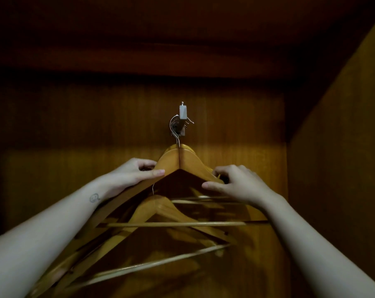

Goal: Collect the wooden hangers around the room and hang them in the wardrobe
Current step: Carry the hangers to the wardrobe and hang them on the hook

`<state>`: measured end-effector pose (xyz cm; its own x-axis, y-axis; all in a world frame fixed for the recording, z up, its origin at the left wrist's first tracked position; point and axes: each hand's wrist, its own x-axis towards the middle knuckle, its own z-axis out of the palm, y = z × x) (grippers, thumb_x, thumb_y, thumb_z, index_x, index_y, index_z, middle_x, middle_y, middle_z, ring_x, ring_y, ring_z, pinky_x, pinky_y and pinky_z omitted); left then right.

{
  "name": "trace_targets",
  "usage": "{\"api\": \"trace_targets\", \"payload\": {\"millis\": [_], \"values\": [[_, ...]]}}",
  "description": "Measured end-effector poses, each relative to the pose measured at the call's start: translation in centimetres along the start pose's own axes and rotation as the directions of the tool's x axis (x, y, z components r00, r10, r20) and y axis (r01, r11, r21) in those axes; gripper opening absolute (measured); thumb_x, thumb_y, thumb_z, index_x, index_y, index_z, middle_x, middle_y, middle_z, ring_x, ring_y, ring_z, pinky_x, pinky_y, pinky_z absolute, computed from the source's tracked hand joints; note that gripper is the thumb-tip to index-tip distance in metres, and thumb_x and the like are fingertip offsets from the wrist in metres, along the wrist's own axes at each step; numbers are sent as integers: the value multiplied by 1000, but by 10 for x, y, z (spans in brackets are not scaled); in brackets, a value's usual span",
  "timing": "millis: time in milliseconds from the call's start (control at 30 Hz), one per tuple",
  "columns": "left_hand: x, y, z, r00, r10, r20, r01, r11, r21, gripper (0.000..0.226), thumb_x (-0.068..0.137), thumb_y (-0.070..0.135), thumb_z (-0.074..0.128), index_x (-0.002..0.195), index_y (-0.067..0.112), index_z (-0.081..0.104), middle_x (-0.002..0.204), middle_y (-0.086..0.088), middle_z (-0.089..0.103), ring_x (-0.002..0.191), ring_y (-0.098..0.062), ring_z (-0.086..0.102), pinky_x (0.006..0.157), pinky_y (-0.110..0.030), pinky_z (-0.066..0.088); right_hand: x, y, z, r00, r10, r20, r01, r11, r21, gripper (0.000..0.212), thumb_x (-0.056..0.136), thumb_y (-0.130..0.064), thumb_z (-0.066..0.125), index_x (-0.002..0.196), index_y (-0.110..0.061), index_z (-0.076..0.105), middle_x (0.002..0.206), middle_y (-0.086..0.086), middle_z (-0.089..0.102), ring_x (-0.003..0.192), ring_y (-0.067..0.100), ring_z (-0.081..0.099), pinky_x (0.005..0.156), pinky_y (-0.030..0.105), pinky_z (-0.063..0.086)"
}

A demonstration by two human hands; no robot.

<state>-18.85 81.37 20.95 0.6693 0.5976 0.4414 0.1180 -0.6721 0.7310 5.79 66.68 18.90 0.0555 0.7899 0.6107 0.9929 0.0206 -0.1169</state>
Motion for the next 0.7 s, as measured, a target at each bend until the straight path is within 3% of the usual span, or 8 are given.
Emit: {"api": "trace_targets", "payload": {"millis": [100, 167, 233, 367, 467, 567, 700], "values": [[1, -2, 0, 1000, 11, -14, -11, 1000, -22, 72, 42, 69, 79, 102, 32, 67, 91, 3, 74, 79, -13, 70, 69, -22, 51, 1, -2, 1, 992, 85, -91, -59, 965, 256, 48, 88, -64, 43, 80, -24, 69, 67, 2, 67, 60, 15, 61, 58, 33, 50], [2, -3, 2, 1000, -1, -15, 0, 999, -48, 63, 51, 60, 78, 105, 29, 67, 97, -2, 74, 80, -13, 70, 71, -25, 51, 10, 0, 2, 947, 173, -270, -65, 928, 366, 34, 94, -47, 51, 81, -23, 70, 73, -1, 68, 66, 11, 63, 62, 28, 54], [2, -5, 2, 1000, -3, -12, 2, 998, -57, 59, 58, 52, 76, 110, 27, 66, 100, -4, 73, 81, -14, 70, 74, -27, 52, 24, 4, 1, 912, 213, -351, -71, 923, 377, 16, 92, -37, 59, 88, -26, 69, 84, -7, 68, 80, 10, 63, 70, 24, 52], [1, -4, 1, 1000, -11, -13, 11, 999, -47, 80, 47, 63, 81, 116, 27, 65, 102, -3, 73, 87, -19, 71, 75, -29, 53, 50, 8, 5, 978, 189, -83, -150, 928, 341, 21, 89, -39, 63, 103, -25, 68, 98, -9, 64, 95, 10, 57, 85, 29, 49], [0, -1, 2, 1000, 14, -12, -15, 998, -61, 81, 32, 70, 83, 103, 33, 69, 99, 0, 74, 86, -17, 72, 71, -26, 54, 60, 5, 8, 991, 126, 51, -136, 916, 377, 21, 93, -36, 58, 105, -23, 69, 98, -7, 64, 97, 12, 59, 86, 29, 47], [-1, 1, 2, 999, 35, -5, -35, 996, -80, 74, 27, 72, 83, 90, 34, 73, 95, 3, 75, 83, -14, 72, 67, -21, 55, 67, 3, 16, 994, 54, 93, -87, 908, 409, 13, 95, -27, 56, 99, -27, 69, 100, -4, 67, 99, 14, 62, 87, 31, 48], [-2, 1, 0, 999, 37, 2, -37, 997, -68, 81, 29, 72, 83, 97, 30, 72, 92, 3, 75, 80, -11, 72, 63, -19, 53, 72, 5, 22, 994, 102, 35, -108, 918, 383, 11, 92, -25, 59, 90, -28, 70, 99, -2, 68, 101, 17, 61, 95, 42, 48]]}}
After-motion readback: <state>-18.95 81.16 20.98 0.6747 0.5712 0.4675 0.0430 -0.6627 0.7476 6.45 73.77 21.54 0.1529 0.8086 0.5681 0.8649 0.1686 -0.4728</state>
